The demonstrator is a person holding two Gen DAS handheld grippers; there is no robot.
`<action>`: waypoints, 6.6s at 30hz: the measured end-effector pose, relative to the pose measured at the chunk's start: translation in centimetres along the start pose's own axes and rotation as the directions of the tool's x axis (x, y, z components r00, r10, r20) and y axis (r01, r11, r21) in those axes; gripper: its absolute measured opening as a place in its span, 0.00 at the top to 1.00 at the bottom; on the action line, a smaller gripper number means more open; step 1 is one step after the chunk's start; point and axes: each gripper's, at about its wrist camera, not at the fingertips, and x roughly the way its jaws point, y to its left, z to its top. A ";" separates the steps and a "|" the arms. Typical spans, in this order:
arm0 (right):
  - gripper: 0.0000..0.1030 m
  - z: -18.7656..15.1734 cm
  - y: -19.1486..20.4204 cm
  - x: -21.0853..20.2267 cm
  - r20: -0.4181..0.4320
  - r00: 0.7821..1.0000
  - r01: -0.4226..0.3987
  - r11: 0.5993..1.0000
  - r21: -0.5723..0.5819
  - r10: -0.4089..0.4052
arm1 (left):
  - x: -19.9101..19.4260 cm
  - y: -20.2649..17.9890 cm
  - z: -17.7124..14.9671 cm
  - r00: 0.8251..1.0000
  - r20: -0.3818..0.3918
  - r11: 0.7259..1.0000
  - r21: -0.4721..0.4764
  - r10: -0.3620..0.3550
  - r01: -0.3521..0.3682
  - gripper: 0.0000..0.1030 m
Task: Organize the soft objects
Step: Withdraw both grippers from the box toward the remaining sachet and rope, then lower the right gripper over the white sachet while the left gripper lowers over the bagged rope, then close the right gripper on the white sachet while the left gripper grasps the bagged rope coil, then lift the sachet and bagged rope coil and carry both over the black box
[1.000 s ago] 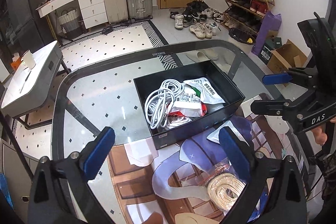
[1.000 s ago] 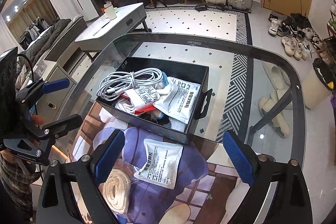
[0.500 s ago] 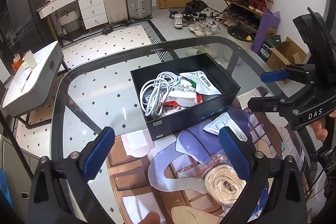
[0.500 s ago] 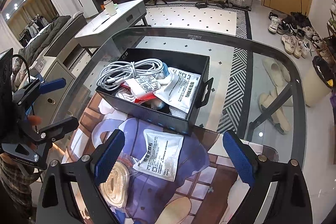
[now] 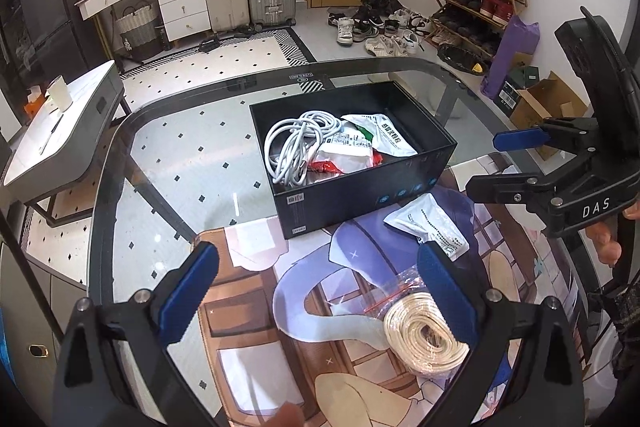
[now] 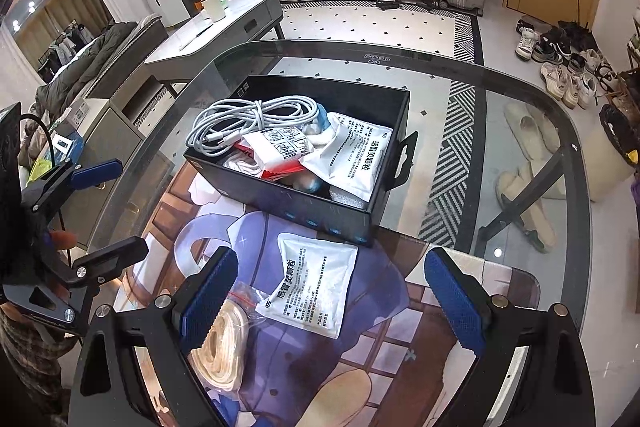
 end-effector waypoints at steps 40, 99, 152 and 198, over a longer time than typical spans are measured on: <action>0.07 -1.1 0.8 5.1 -0.138 0.990 -0.014 0.999 0.030 0.018 | 3.3 -4.5 -4.7 0.986 -0.141 0.993 -0.094 -0.087 0.074 0.03; 0.10 -0.9 3.4 11.2 -0.265 0.949 0.174 0.985 -0.017 -0.172 | 7.7 -9.6 -6.1 0.964 -0.250 0.980 -0.147 0.093 -0.133 0.03; 0.68 -5.3 3.2 1.9 -0.209 0.968 0.145 0.989 0.018 -0.138 | 3.8 -5.5 -5.0 0.972 -0.224 0.990 -0.103 0.072 -0.097 0.72; 0.68 3.4 4.0 -2.0 -0.092 0.988 0.120 0.993 -0.008 -0.121 | 2.8 -1.0 5.3 0.992 -0.107 0.989 -0.131 0.060 -0.074 0.72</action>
